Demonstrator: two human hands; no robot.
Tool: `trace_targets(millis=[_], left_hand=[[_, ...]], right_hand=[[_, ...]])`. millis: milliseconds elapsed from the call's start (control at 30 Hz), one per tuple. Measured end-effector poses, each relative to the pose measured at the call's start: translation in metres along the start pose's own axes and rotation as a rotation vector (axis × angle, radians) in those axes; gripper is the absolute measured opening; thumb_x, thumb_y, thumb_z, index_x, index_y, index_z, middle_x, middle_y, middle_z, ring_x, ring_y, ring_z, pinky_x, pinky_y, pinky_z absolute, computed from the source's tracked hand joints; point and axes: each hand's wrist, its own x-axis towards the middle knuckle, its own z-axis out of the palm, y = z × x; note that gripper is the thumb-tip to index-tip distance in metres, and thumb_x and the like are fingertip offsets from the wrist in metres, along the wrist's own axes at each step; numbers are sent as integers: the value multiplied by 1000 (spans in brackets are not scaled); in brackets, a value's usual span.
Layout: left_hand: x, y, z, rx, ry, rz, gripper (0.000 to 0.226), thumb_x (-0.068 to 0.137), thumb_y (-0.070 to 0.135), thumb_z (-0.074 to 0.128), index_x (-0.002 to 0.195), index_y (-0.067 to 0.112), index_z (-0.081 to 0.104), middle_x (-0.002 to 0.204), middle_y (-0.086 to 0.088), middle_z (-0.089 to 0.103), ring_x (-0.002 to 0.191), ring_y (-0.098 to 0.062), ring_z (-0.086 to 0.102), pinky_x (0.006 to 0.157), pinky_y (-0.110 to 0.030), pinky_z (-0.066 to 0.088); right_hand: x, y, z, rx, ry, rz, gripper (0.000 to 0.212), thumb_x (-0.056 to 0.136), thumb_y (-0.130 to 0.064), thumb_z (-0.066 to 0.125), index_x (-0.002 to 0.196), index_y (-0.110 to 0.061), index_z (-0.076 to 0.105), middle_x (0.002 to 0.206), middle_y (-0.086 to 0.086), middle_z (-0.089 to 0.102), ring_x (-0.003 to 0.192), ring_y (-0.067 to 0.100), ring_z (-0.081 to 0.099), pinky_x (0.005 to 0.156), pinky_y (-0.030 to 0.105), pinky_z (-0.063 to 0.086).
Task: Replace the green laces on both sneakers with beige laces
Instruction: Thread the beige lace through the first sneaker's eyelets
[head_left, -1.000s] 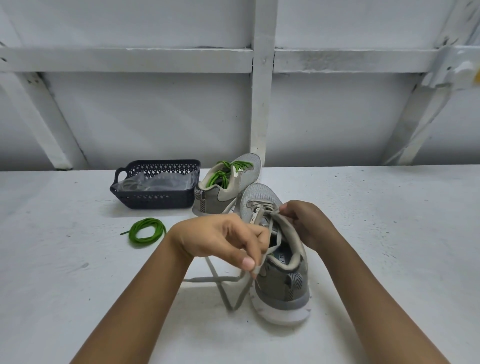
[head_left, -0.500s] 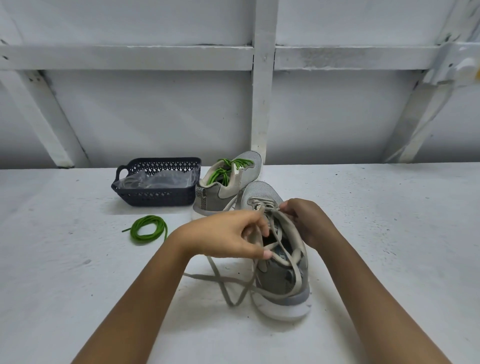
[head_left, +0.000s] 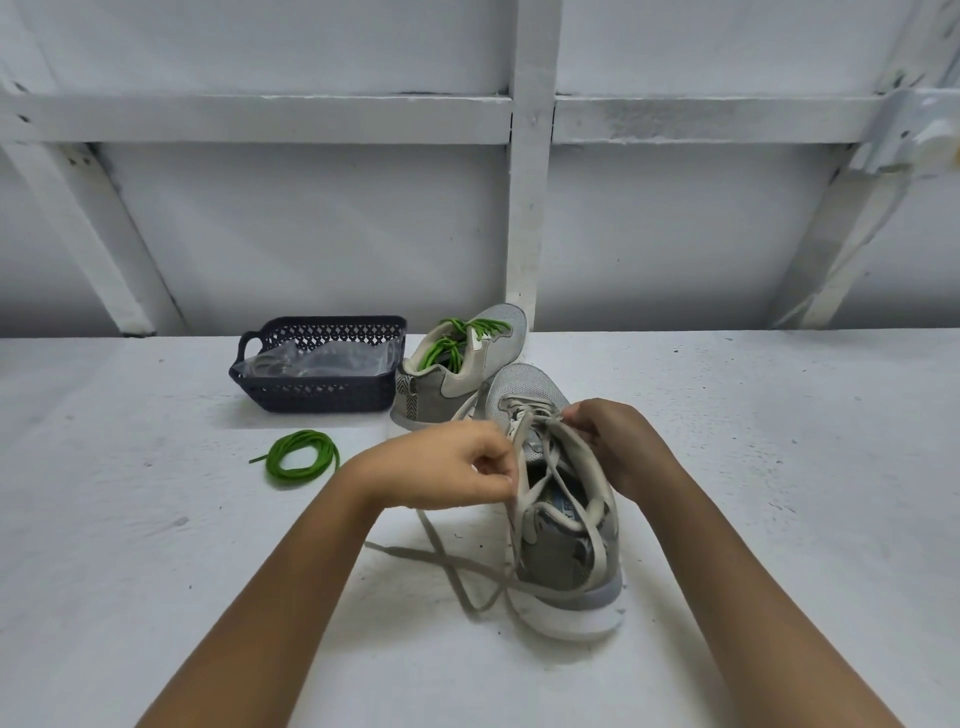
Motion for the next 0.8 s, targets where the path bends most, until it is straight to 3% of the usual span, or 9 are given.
trace_targets(millis=[100, 233, 400, 567, 700, 800], left_hand=[[2, 1, 3, -90, 73, -21, 11, 88, 14, 56, 79, 16, 62, 89, 1, 61, 78, -5, 54, 77, -27, 45], [2, 1, 4, -88, 58, -4, 9, 91, 33, 58, 85, 27, 63, 74, 14, 58, 66, 6, 50, 65, -12, 40], [5, 5, 12, 38, 43, 3, 15, 89, 31, 62, 96, 22, 70, 73, 12, 54, 63, 6, 47, 57, -9, 36], [2, 5, 9, -35, 43, -9, 10, 90, 22, 59, 80, 24, 62, 86, 1, 64, 74, -5, 53, 73, -26, 46], [-4, -3, -2, -157, 120, -72, 14, 92, 16, 52, 79, 18, 57, 75, 5, 61, 72, -8, 54, 75, -34, 46], [-4, -8, -10, -406, 167, -95, 19, 96, 10, 44, 80, 15, 52, 67, 4, 67, 72, -10, 62, 80, -36, 50]], right_hand=[[-1, 0, 0, -4, -1, 0, 16, 85, 1, 45, 90, 4, 60, 74, 12, 56, 69, 20, 53, 64, 27, 43], [-3, -1, 0, -11, -9, -6, 14, 86, 1, 46, 87, 3, 60, 71, 12, 55, 66, 19, 52, 62, 27, 42], [-6, -2, 2, -8, -6, -12, 14, 85, 0, 47, 87, 3, 61, 74, 13, 55, 70, 21, 52, 64, 29, 42], [-11, -4, -1, -17, -52, -69, 16, 91, -11, 52, 78, -4, 58, 77, 10, 55, 75, 20, 51, 69, 27, 42], [-27, -11, -7, -229, -140, -238, 25, 94, -24, 55, 73, -12, 53, 74, 5, 54, 74, 16, 52, 74, 29, 42], [-43, -22, -7, -467, -172, -353, 32, 91, -39, 57, 67, -19, 57, 77, 3, 60, 77, 15, 54, 81, 34, 45]])
